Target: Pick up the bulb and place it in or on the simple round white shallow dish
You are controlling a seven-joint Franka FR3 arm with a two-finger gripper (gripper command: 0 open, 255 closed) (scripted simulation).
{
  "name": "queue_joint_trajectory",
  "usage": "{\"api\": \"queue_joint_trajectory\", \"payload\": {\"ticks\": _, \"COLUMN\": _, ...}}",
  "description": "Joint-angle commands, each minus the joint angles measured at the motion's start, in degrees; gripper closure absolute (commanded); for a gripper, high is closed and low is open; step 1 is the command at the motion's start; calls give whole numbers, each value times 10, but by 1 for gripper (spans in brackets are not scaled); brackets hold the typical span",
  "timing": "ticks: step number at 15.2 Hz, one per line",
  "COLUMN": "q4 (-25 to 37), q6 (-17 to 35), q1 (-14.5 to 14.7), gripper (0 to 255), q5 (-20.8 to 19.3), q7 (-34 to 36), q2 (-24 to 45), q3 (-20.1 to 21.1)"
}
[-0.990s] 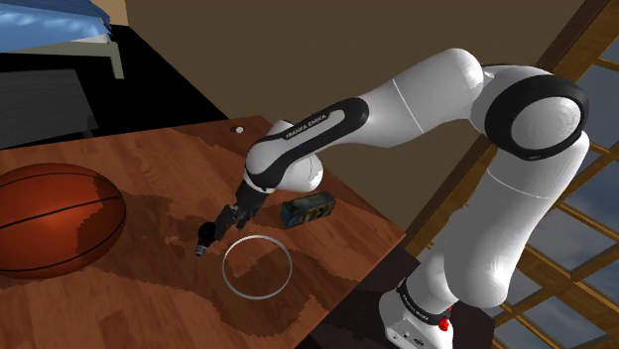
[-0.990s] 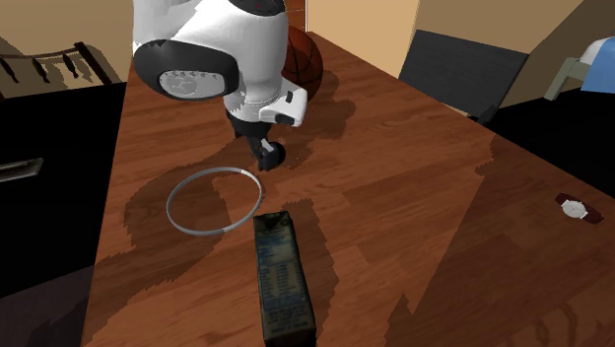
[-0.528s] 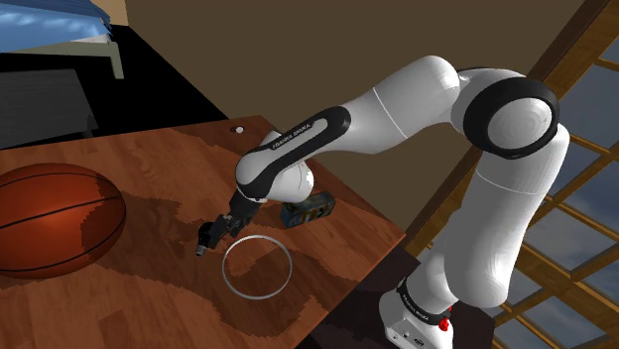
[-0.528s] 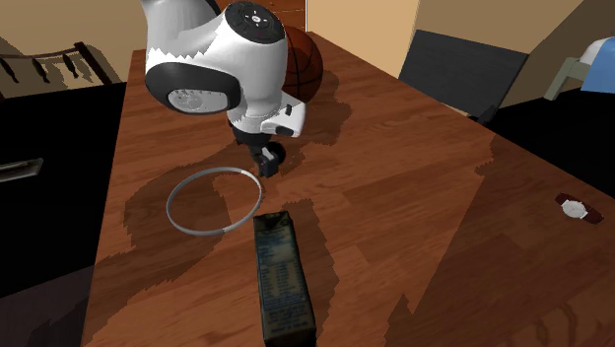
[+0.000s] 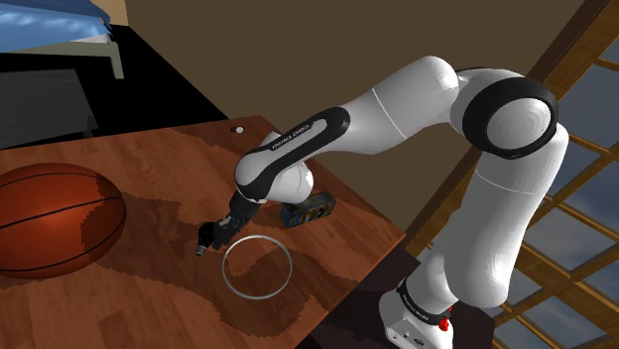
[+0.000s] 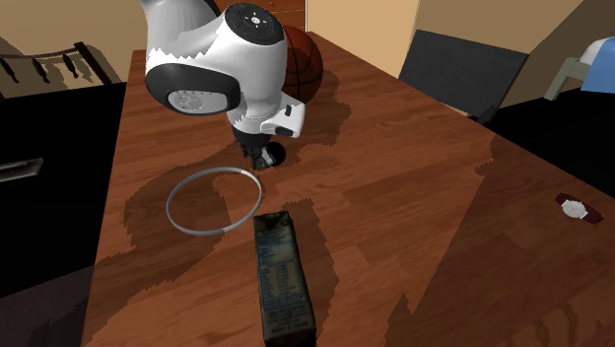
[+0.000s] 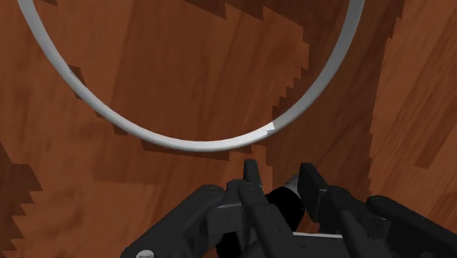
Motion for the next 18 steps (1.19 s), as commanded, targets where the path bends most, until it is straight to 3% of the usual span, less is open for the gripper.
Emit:
{"api": "queue_joint_trajectory", "payload": {"ticks": 1, "q4": 0, "q6": 0, "q1": 0, "gripper": 255, "q5": 0, "q7": 0, "q2": 0, "q3": 0}}
{"api": "queue_joint_trajectory", "payload": {"ticks": 8, "q4": 0, "q6": 0, "q1": 0, "gripper": 255, "q5": 0, "q7": 0, "q2": 0, "q3": 0}}
{"api": "queue_joint_trajectory", "payload": {"ticks": 9, "q4": 0, "q6": 0, "q1": 0, "gripper": 0, "q5": 0, "q7": 0, "q2": 0, "q3": 0}}
{"api": "queue_joint_trajectory", "payload": {"ticks": 10, "q4": 2, "q6": 34, "q1": 50, "gripper": 0, "q5": -89, "q7": 156, "q2": -5, "q3": -36}}
{"api": "queue_joint_trajectory", "payload": {"ticks": 11, "q4": 12, "q6": 47, "q1": 119, "gripper": 0, "q5": -202, "q7": 331, "q2": -7, "q3": -98}}
{"api": "queue_joint_trajectory", "payload": {"ticks": 13, "q4": 64, "q6": 0, "q1": 267, "gripper": 0, "q5": -417, "q7": 661, "q2": 8, "q3": -244}}
{"api": "queue_joint_trajectory", "payload": {"ticks": 14, "q4": 80, "q6": -18, "q1": 298, "gripper": 0, "q5": -444, "q7": 712, "q2": 15, "q3": -275}}
{"api": "queue_joint_trajectory", "payload": {"ticks": 18, "q4": 87, "q6": 4, "q1": 294, "gripper": 0, "q5": -432, "q7": 704, "q2": 45, "q3": -271}}
